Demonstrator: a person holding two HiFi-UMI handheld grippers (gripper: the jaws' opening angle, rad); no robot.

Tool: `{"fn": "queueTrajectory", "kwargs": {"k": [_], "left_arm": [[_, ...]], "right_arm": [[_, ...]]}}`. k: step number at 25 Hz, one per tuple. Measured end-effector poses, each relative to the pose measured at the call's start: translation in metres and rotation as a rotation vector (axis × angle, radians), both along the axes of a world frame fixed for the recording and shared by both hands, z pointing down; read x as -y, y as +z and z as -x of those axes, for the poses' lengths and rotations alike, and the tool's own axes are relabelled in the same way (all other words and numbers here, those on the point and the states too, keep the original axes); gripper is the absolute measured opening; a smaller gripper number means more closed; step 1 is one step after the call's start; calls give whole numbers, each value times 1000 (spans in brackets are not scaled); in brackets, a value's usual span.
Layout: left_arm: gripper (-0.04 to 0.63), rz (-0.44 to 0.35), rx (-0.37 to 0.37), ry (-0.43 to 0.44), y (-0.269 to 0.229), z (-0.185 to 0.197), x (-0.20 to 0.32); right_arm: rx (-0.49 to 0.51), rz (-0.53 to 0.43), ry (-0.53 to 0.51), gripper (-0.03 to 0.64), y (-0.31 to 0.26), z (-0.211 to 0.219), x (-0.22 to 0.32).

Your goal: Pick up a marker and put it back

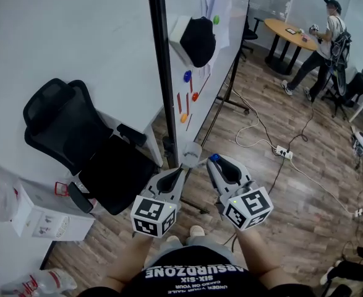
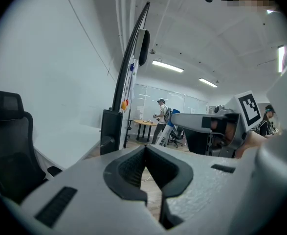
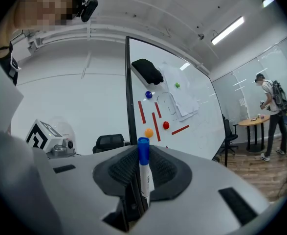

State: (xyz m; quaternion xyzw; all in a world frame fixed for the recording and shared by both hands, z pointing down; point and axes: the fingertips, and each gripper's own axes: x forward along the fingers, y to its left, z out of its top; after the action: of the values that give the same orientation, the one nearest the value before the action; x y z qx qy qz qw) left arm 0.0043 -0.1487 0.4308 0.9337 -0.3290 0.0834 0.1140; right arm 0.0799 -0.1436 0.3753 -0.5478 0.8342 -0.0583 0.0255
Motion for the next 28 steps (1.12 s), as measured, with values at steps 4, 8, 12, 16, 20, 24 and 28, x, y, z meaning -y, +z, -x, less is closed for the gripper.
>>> {"fn": "queueTrajectory", "kwargs": {"k": [4, 8, 12, 16, 20, 24, 28], "left_arm": [[8, 1, -2, 9, 1, -1, -3], [8, 6, -4, 19, 2, -4, -6], [8, 12, -2, 25, 5, -6, -10], [8, 27, 1, 26, 10, -6, -14], [8, 38, 7, 31, 16, -7, -19], [8, 47, 20, 31, 22, -5, -21], [8, 53, 29, 32, 27, -4, -22]], "right_arm": [[1, 23, 13, 63, 10, 1, -6], [1, 46, 19, 63, 18, 2, -11], [3, 69, 24, 63, 27, 3, -14], [-17, 99, 16, 63, 40, 10, -17], [-43, 152, 13, 63, 59, 16, -22], [-42, 188, 9, 64, 71, 18, -24], [-43, 192, 2, 63, 72, 19, -26]]}}
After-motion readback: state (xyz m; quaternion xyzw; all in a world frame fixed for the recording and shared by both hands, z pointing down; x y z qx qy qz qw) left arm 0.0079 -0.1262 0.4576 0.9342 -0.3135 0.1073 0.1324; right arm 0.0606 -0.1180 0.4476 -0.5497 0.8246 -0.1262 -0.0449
